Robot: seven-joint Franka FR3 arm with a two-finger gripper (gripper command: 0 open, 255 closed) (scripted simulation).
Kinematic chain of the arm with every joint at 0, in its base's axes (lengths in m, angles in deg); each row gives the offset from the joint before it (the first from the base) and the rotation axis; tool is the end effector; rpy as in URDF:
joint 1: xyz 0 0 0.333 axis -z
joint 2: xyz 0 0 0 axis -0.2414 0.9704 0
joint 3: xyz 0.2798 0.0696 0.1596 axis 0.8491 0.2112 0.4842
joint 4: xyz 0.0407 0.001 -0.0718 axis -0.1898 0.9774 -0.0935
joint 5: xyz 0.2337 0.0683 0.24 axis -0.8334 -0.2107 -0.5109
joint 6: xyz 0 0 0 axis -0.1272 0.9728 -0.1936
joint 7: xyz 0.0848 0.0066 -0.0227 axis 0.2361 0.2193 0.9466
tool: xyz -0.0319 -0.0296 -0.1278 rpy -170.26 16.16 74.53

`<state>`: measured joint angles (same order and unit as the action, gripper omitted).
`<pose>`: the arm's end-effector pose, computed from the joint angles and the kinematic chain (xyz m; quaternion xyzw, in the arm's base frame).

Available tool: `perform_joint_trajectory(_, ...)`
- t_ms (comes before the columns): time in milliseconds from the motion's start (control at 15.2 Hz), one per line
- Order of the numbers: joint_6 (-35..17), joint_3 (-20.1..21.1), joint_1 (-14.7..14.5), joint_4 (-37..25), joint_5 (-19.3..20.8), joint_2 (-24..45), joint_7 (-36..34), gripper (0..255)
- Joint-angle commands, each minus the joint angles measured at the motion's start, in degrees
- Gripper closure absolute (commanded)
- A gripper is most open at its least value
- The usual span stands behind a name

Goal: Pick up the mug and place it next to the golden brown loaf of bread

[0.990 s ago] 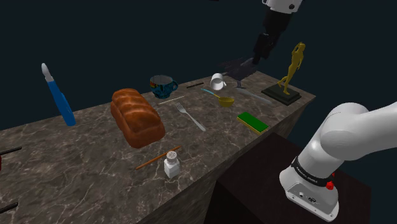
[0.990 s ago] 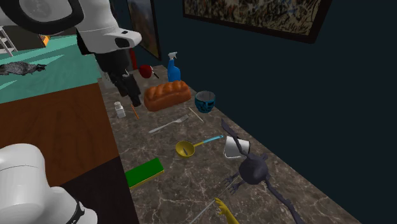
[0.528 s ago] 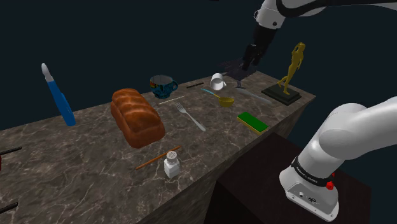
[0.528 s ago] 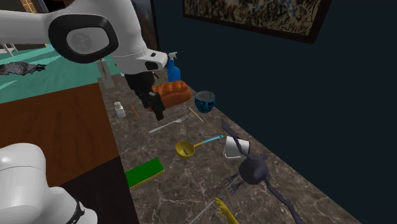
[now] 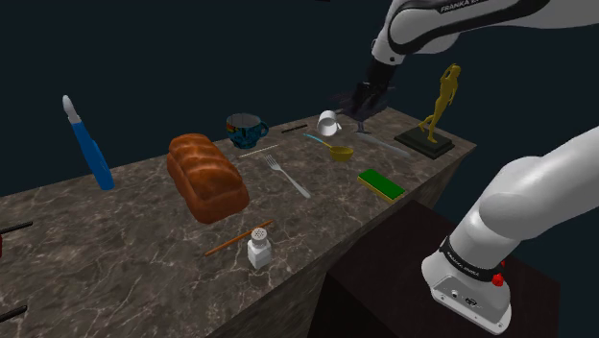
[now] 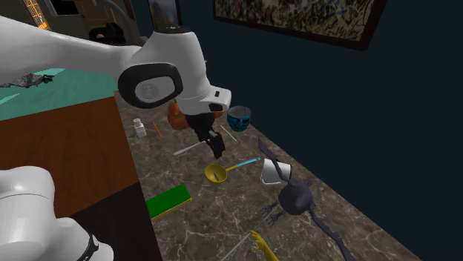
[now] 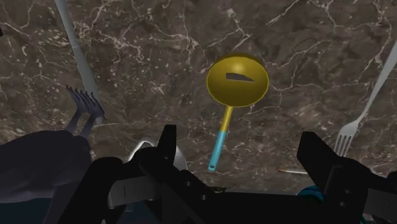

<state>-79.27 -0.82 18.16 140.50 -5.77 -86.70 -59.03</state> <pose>0.3710 -0.0782 0.4919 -0.9963 0.0181 -0.0842 0.0049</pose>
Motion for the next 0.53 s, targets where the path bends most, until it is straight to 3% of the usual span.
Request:
perform_joint_trajectory(0, -3.9, -1.0, 0.1, -0.5, -0.7, 3.8, 0.6, 0)
perform_joint_trajectory(462, -14.4, -5.6, 0.5, -5.3, -6.1, 17.8, 5.7, 0)
